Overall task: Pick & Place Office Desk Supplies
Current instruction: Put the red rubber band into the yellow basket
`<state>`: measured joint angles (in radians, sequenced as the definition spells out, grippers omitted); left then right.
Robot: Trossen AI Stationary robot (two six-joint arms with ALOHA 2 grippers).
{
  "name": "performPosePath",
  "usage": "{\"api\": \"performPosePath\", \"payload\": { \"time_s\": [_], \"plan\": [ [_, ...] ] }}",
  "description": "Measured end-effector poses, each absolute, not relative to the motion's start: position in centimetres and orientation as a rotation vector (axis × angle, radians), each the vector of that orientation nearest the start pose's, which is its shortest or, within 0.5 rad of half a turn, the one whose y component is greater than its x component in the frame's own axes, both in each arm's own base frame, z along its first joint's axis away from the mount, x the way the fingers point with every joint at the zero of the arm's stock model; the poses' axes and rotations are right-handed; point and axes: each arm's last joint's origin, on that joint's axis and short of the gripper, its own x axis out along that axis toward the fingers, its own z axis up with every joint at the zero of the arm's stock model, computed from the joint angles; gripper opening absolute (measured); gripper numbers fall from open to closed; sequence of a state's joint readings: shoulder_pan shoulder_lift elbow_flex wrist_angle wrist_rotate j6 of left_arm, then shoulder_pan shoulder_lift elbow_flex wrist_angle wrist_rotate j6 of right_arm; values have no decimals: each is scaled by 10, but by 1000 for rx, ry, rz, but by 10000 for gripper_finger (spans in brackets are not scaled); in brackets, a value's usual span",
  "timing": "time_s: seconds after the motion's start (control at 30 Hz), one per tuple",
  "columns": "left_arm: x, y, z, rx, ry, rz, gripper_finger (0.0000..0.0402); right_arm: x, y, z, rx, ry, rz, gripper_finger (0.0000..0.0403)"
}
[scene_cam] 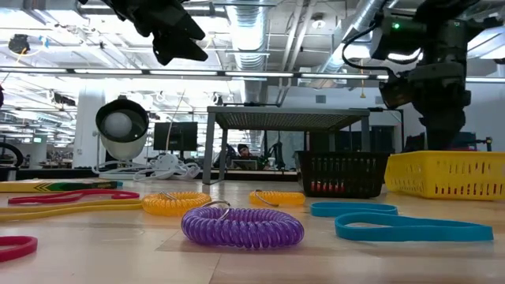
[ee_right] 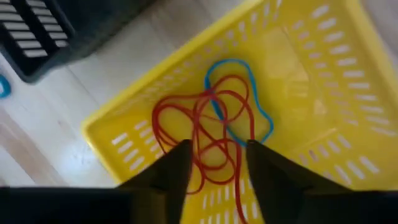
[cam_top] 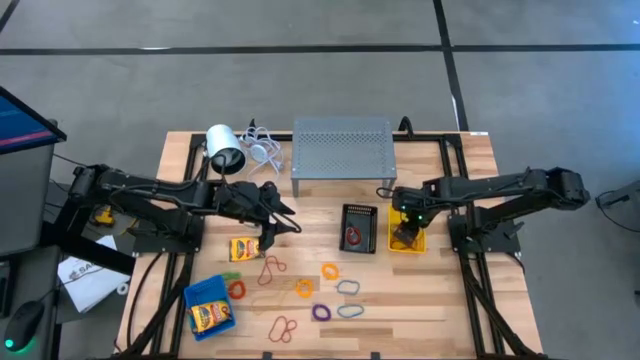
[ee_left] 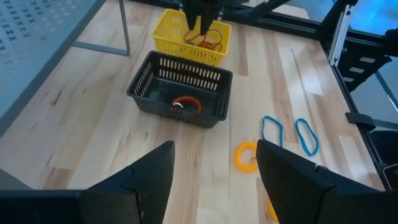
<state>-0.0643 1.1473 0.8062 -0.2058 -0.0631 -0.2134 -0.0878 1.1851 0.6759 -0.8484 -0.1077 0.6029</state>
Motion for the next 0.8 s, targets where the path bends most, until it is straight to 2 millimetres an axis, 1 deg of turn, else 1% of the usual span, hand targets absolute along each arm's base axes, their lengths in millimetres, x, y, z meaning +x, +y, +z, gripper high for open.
{"api": "performPosePath", "payload": {
  "time_s": [0.13, 0.23, 0.33, 0.43, 0.5, 0.57, 0.67, 0.73, 0.8],
  "plan": [
    [245, -14, 269, -173, 544, 58, 223, 184, -17, 187, 660, 1314, -419, 218],
    [244, -14, 268, -173, 545, 58, 223, 184, -18, 187, 666, 1309, -428, 236],
    [244, -14, 268, -173, 547, 58, 223, 184, -18, 187, 667, 1306, -428, 236],
    [244, -14, 268, -173, 547, 58, 223, 183, -18, 188, 662, 1303, -421, 226],
    [244, -14, 268, -173, 547, 58, 223, 184, -18, 195, 651, 1308, -414, 216],
    [244, -14, 268, -173, 547, 58, 223, 184, -19, 206, 645, 1294, -406, 207],
    [244, -14, 268, -173, 547, 58, 223, 186, -20, 223, 627, 1223, -381, 196],
    [244, -14, 268, -173, 547, 58, 223, 185, -20, 226, 627, 1196, -371, 191],
    [244, -14, 268, -173, 547, 58, 223, 184, -19, 224, 635, 1228, -369, 191]
  ]
}}
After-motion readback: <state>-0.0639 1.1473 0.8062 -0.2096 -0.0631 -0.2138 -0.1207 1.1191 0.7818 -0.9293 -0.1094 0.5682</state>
